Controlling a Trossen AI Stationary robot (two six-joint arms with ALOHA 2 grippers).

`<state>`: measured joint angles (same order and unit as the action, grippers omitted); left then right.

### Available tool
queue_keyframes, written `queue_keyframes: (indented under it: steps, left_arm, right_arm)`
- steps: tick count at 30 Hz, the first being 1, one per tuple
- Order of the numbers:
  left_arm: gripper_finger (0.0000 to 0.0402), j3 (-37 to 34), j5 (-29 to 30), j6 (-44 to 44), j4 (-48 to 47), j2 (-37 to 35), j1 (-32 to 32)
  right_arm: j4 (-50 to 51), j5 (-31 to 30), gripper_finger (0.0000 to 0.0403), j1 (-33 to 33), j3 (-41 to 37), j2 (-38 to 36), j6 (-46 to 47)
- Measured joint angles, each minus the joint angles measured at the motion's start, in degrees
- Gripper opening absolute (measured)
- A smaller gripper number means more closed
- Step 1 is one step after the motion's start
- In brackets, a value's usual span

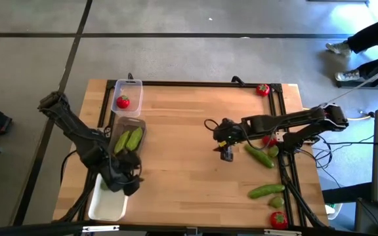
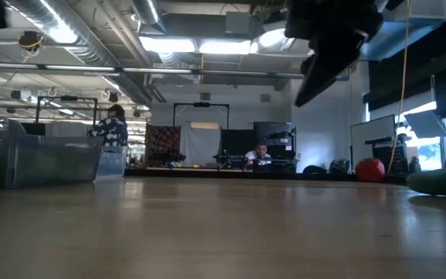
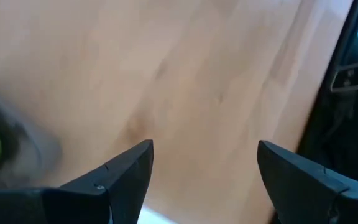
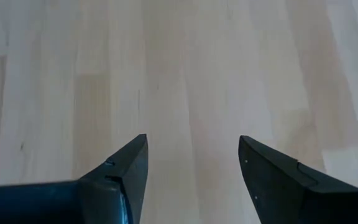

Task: Sort produce into baskets
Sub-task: Put the top bitter melon into the black bin

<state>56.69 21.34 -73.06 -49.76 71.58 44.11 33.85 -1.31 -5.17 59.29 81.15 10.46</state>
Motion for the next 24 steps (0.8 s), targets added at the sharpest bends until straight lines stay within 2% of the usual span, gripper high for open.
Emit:
queue_keyframes:
  steps: [8, 15, 18, 24]
  left_arm:
    - [0.0280, 0.00, 10.54, 14.29, 3.30, 0.21, -3.81]
    - [0.0280, 0.00, 12.03, 18.47, 4.25, 0.21, -5.33]
    - [0.0280, 0.00, 12.88, 21.98, 5.53, 0.21, -5.55]
    - [0.0280, 0.00, 12.86, 22.18, 8.31, 0.23, -5.50]
  right_arm:
    - [16.95, -0.63, 0.0221, -3.33, 0.00, -4.01, 11.25]
    - [29.35, -4.12, 0.0221, -9.74, -0.01, -4.29, 25.27]
    - [33.22, -1.90, 0.0221, -11.81, -0.95, -4.53, 31.79]
    - [38.72, 0.59, 0.0221, -15.61, -5.09, -5.21, 41.78]
